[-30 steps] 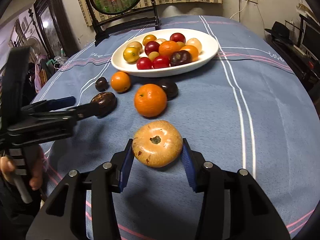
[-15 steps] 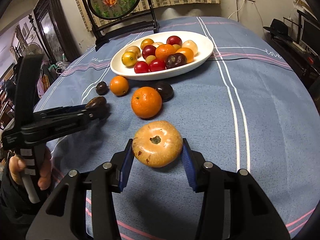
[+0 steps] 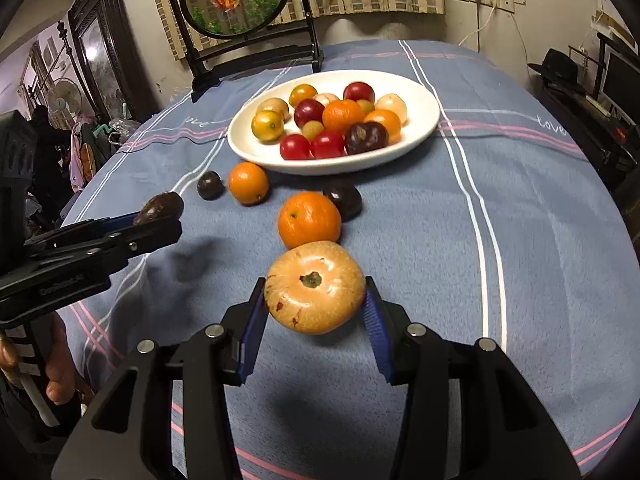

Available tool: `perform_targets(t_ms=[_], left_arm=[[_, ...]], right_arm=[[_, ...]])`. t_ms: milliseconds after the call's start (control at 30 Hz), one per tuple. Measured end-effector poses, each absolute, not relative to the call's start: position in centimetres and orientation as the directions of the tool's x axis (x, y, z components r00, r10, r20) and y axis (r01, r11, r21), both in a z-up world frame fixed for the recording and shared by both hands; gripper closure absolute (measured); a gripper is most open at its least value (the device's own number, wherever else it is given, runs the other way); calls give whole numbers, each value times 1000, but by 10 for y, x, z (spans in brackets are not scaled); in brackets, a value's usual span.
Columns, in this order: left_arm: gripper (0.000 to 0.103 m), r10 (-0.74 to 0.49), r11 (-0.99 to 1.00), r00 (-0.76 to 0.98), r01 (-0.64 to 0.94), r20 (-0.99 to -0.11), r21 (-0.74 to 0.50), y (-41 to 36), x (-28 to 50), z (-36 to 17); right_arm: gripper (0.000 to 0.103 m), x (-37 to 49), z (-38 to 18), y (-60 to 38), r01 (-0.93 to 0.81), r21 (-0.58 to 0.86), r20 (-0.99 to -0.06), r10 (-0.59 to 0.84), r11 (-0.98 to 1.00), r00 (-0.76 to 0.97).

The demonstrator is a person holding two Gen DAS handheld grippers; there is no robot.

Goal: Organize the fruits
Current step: 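Carry both fruits over the white plate and open both tools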

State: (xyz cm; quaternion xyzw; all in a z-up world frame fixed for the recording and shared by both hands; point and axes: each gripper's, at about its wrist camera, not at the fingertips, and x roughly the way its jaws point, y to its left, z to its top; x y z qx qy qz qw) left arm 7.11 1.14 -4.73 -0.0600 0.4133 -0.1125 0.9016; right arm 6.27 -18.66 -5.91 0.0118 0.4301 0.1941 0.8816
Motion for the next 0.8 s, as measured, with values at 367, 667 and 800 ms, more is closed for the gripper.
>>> perform_targets(t_ms=[367,667,800], left_arm=[[58,-175,984,664,144,-727,-105,13,155,-8],[57,-137,990,617,94,-775,-101,-15,297,-17],[57,-129,992,586,85,-800,-97,-26,335,-32]], right_arm=[[56,131,-21,-186,-361,141,-725,344,922,597],[56,271,-36,-183,-298,107,-750,273,949,603],[56,300,-51,-185,-274,139,-760,280,952,587]])
